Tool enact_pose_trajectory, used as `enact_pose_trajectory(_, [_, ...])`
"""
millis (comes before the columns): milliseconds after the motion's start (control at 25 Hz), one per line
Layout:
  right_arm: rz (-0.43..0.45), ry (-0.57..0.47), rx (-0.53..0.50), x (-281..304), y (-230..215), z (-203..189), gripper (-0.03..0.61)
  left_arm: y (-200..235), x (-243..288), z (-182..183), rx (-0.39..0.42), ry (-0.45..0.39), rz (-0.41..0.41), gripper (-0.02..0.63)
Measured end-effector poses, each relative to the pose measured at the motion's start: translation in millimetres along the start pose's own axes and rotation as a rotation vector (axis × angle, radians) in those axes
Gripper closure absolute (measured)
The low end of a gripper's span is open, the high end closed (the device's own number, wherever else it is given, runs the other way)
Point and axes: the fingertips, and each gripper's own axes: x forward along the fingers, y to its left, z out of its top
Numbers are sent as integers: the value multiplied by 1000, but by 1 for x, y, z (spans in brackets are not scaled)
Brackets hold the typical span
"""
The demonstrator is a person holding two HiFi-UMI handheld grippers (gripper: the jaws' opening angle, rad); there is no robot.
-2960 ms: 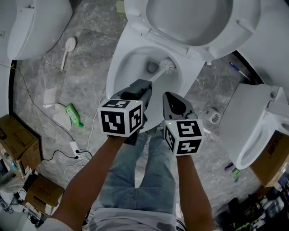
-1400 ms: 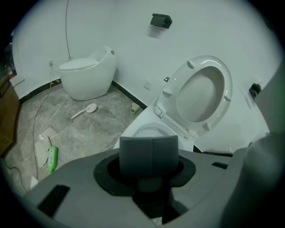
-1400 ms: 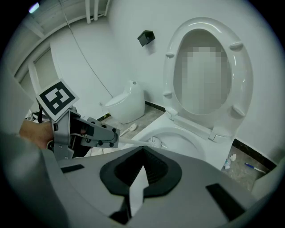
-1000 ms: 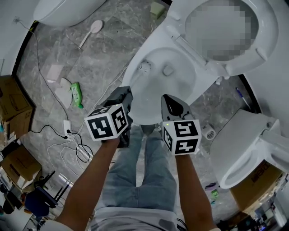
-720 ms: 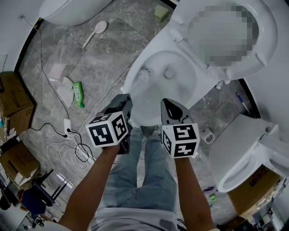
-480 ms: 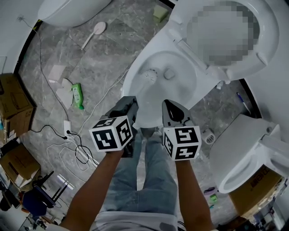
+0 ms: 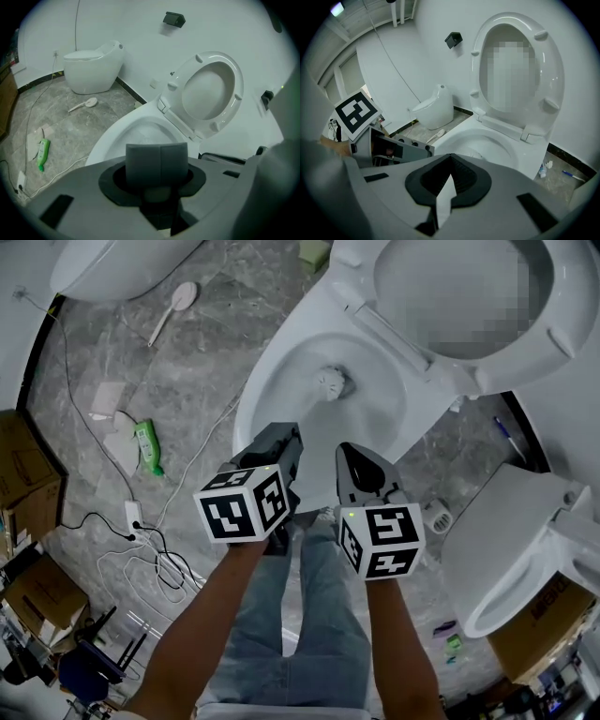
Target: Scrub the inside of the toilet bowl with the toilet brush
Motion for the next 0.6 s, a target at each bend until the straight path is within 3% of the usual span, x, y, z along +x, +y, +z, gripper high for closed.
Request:
enact_pose_trajectory(280, [3, 15, -9, 13, -3, -11, 580, 9, 29, 2, -3, -3, -2, 457])
enact_pose_trajectory(600, [9, 21, -13, 14, 3, -11, 580, 17, 18, 1, 6, 5, 18, 457])
